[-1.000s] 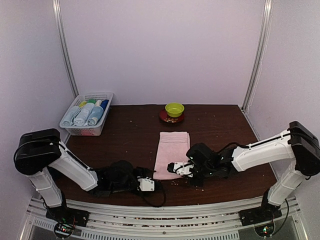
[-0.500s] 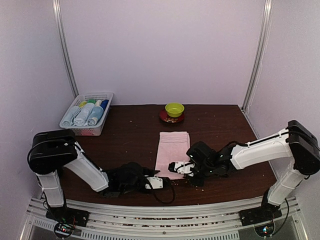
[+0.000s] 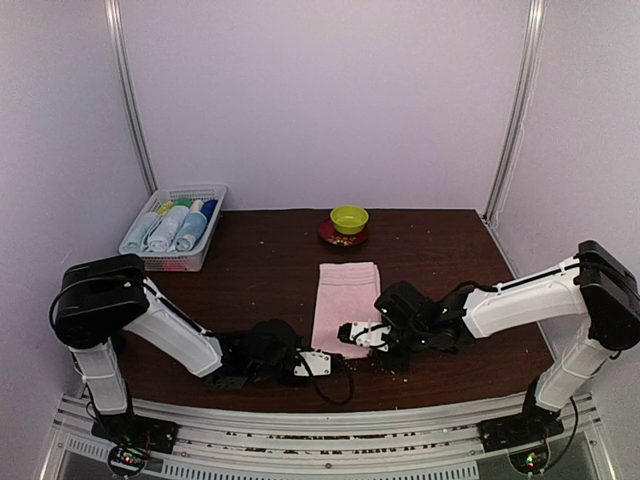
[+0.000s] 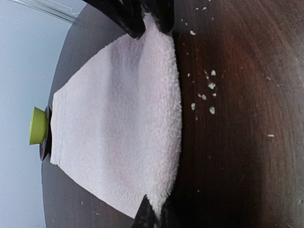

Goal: Roll the towels
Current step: Roll the towel at the center of the board.

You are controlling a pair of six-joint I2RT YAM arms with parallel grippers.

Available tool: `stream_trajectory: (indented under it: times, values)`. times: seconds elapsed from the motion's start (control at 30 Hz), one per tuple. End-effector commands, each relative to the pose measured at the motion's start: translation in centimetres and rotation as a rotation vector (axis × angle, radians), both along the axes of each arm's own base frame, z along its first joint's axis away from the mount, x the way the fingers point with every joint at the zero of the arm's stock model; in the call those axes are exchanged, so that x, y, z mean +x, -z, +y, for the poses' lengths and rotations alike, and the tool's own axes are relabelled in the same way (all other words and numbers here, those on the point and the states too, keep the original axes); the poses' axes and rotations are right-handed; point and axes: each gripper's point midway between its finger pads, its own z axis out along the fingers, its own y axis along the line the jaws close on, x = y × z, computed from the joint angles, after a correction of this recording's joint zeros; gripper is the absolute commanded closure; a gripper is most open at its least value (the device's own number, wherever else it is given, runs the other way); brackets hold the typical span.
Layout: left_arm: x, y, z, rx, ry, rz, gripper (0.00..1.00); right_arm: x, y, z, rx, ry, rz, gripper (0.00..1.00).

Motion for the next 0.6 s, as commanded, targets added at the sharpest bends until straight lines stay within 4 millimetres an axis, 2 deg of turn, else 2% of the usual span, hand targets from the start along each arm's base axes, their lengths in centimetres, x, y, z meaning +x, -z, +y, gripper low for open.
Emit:
stream_trajectory:
  times: [0.0,0.07,0.13,0.33,0.57]
  values:
    - [-1.7,1.3,1.2,0.064,0.036,0.120,1.00,0.4,-2.1,0.1,0.050,-0.035,-0.083,0.67]
    - [-2.0,1.0,1.3,0.050,0.049,0.162,1.00,0.1,-2.5,0.1,0.068,-0.058,-0.126,0.52]
    - [-2.0,0.8,1.3,0.035,0.058,0.203,1.00,-0.2,-2.9,0.1,0.084,-0.077,-0.167,0.47]
    - [-2.1,0.3,1.4,0.007,0.079,0.289,1.00,-0.7,-3.4,0.2,0.118,-0.103,-0.259,0.43]
    - [-1.7,-0.6,1.4,-0.032,0.102,0.401,1.00,-3.0,-2.7,0.2,0.147,-0.205,-0.310,0.37]
